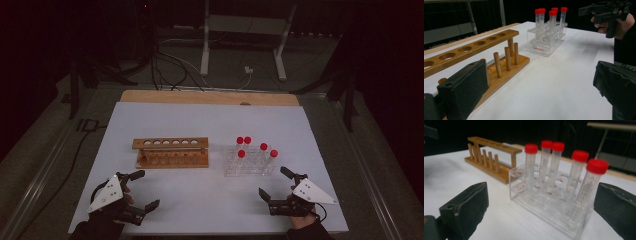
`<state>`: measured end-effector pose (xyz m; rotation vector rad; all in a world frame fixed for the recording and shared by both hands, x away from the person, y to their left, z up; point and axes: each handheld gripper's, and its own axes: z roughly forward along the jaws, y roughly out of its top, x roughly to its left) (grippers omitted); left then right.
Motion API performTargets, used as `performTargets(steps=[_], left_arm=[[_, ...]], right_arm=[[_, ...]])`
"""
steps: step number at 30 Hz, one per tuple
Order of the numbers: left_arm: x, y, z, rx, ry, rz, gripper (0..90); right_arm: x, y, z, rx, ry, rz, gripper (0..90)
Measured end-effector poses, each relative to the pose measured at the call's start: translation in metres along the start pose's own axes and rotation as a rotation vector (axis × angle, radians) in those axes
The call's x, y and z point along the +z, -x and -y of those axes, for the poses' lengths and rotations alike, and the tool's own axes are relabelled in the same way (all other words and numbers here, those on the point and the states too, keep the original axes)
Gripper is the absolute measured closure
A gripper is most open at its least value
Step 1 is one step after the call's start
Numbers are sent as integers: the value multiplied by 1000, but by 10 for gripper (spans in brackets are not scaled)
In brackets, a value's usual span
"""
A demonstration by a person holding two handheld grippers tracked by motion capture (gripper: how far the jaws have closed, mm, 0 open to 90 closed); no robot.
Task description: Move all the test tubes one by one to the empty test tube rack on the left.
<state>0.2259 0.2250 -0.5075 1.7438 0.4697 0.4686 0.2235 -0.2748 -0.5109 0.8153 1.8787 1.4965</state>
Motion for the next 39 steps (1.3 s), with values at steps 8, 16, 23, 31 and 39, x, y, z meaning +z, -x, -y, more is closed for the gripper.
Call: performTargets(steps=[8,16,23,31,39], left_arm=[[0,-1,0,-26,-13,6,3],[2,0,0,-28,-18,14,4],[2,-1,0,-26,-18,11,4],[2,0,-1,-25,-10,14,4],[1,-1,-1,-27,-3,14,4]], right_arm=[[3,4,-2,113,-136,-36,0],[-1,10,-5,148,-171,42,0],[-5,14,-19,159,-151,76,0],[-1,19,-36,150,-137,101,0],[14,26,-44,196,-180,193,0]])
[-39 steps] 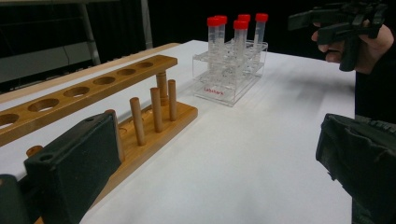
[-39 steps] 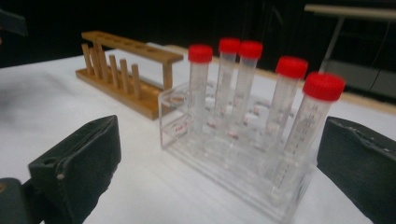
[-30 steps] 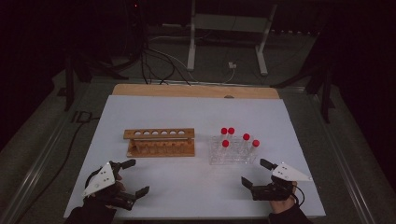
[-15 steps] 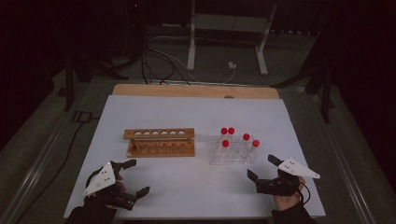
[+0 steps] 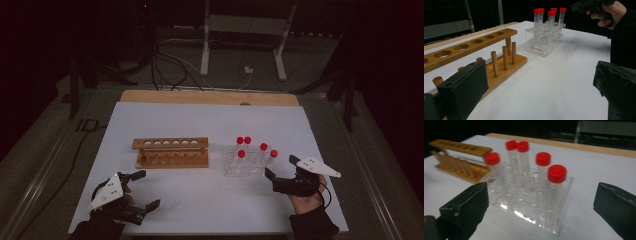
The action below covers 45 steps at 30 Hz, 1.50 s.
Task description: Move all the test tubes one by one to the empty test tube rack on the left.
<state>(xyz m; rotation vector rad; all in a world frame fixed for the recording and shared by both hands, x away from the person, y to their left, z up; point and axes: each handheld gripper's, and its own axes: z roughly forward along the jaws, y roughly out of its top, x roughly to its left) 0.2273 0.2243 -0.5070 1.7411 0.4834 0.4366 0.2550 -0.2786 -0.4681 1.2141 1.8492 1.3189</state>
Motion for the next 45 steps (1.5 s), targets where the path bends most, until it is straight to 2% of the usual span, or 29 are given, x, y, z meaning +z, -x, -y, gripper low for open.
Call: performTargets(steps=[1,4,5,7,8,9,10,13,15,16,17,18,21,22,25,27,28,38,40,45], left_arm=[[0,0,0,1,0,0,4],[0,0,0,1,-1,1,4],[0,0,0,1,-1,1,4],[0,0,0,0,0,2,4],[0,0,0,0,0,2,4],[0,0,0,0,1,2,4],[0,0,0,-2,2,2,4],[0,0,0,0,1,2,4],[0,0,0,3,-2,2,4],[0,0,0,2,-2,3,4],[0,0,0,2,-2,3,4],[0,0,0,3,-2,3,4],[0,0,0,4,-1,3,4],[0,0,0,4,-2,3,4],[1,0,0,4,-4,3,4],[0,0,0,4,-4,3,4],[0,0,0,4,-4,3,4],[0,1,0,5,-7,3,4],[0,0,-1,-6,-7,4,3],[0,-1,-1,-19,-16,-4,3]], right_arm=[[0,0,0,0,0,0,0],[7,-1,-1,26,-57,40,4],[7,-1,-1,26,-57,40,4],[9,-3,-1,26,-73,67,59],[11,-3,-2,35,-95,72,71],[11,-3,-2,35,-95,72,71],[13,-3,-3,42,-122,92,139],[16,-4,-3,41,-151,104,162],[18,-7,-4,42,-170,117,234],[18,-7,-4,38,-174,120,251],[19,-9,-6,34,-180,121,314],[19,-9,-6,34,-180,121,314],[22,-9,-7,32,-191,126,398],[25,-9,-8,37,-202,123,458],[28,-9,-7,34,-218,124,538],[29,-9,-7,37,-219,126,551],[30,-8,-8,29,-225,124,595],[39,-8,-9,18,-248,150,705],[40,-9,-8,0,-249,164,731],[40,-8,-9,-20,-249,164,744]])
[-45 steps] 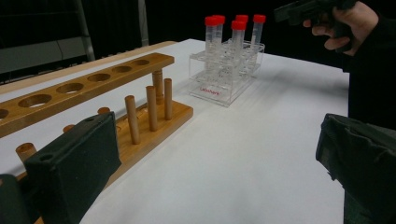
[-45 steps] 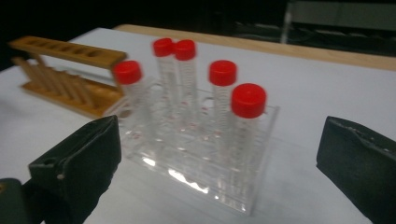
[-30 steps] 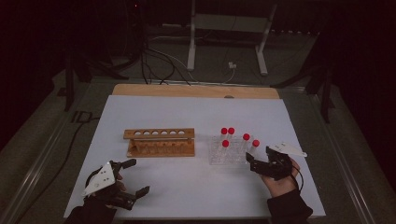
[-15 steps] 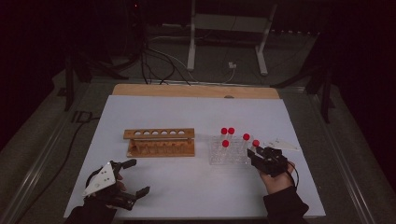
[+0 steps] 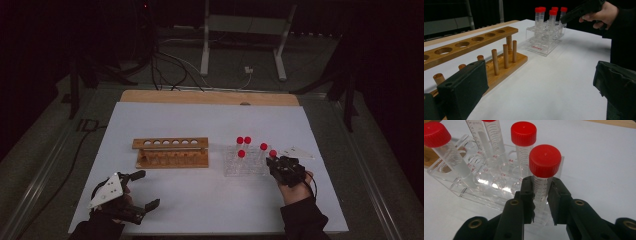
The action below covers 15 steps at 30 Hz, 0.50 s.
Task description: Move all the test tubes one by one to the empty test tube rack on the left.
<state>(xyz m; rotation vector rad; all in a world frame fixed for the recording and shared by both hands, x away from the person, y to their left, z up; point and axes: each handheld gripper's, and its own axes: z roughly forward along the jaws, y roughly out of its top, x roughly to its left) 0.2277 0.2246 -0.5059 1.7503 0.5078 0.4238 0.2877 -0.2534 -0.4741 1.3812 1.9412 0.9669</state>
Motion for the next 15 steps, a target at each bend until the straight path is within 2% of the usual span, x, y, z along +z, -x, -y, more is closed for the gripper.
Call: performTargets(steps=[6,10,15], left_arm=[[1,1,0,6,-4,0,4],[1,1,1,6,-5,4,3],[2,1,1,11,-15,9,4]], right_arm=[[-2,1,-1,-8,14,-5,747],[-11,1,-7,-18,51,-8,747],[-16,-1,-10,-32,67,-4,747]])
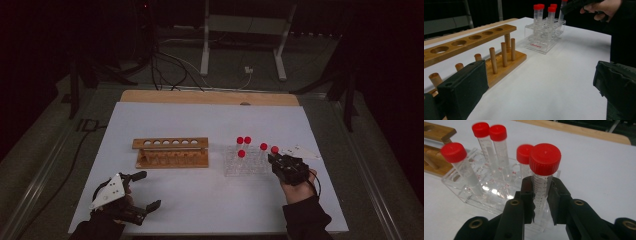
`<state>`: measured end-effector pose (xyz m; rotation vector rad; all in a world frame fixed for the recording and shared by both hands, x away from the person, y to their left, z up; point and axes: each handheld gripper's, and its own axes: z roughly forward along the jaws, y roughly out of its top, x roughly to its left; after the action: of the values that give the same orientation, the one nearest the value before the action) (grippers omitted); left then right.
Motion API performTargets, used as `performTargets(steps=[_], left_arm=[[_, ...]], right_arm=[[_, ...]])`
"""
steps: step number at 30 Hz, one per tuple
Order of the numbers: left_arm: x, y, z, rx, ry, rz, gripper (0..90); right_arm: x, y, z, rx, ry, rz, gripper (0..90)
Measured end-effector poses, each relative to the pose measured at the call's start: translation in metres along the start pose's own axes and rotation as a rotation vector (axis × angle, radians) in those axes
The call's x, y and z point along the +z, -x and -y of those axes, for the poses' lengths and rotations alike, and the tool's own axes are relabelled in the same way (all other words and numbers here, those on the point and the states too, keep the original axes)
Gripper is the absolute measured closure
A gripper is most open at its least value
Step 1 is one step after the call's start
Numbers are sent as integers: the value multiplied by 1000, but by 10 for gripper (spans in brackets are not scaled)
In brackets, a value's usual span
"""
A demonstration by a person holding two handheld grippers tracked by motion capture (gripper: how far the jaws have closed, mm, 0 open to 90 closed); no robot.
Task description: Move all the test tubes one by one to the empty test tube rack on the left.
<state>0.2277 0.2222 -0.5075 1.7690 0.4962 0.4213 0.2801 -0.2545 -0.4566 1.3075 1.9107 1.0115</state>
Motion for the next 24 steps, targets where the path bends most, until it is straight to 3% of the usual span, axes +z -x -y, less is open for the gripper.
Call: performTargets(steps=[13,16,24], left_arm=[[0,-1,0,-3,5,-8,4],[0,0,-1,-3,6,-18,4],[1,4,-4,-7,-21,9,4]], right_arm=[[-26,-3,-14,-28,83,-13,747],[-35,-10,-18,-44,97,-41,747],[-44,-25,-22,-77,103,-114,747]])
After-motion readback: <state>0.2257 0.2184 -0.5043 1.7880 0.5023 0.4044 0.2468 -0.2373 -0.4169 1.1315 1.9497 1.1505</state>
